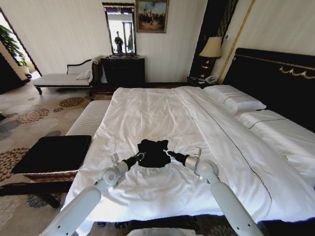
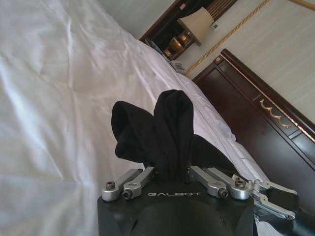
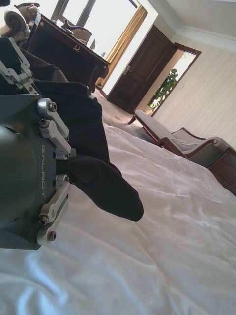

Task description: Fold the clothes on the bed and place them into the basket.

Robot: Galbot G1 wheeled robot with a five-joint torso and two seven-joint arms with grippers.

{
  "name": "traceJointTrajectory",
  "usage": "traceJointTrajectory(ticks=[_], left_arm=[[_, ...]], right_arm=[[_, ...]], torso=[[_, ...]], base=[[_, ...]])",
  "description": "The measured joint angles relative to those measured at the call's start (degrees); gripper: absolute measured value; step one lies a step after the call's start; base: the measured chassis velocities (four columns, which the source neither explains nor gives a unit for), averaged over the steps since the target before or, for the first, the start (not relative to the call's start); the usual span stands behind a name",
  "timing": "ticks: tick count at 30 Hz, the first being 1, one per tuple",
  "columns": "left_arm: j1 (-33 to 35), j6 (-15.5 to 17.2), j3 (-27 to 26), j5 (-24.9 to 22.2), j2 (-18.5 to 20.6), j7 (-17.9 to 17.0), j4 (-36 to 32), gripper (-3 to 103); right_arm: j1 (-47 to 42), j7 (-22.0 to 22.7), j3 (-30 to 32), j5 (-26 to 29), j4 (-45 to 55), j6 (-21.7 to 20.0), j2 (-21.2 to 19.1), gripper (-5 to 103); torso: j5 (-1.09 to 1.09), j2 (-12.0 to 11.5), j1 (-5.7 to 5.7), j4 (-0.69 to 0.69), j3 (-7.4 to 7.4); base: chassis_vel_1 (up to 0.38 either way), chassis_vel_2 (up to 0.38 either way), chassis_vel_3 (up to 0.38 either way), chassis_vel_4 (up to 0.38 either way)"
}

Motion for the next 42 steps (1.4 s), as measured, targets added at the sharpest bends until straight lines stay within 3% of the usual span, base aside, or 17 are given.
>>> traceJointTrajectory(ticks=[13,42], left_arm=[[1.6,-0.1,-1.3,0.7,1.1,-0.1,-1.8,14],[2.5,-0.2,-1.5,1.9,0.7,-0.3,-2.0,14]], right_arm=[[-0.4,-2.0,-0.4,-2.2,-0.1,2.4,0.3,7],[-0.9,-1.8,-0.7,-1.9,-0.1,2.8,1.1,7]], torso=[[0.01,0.0,0.00,0.01,0.00],[0.00,0.0,0.00,0.02,0.00]], base=[[0.000,0.000,0.000,0.000],[0.041,0.042,-0.043,-0.042]])
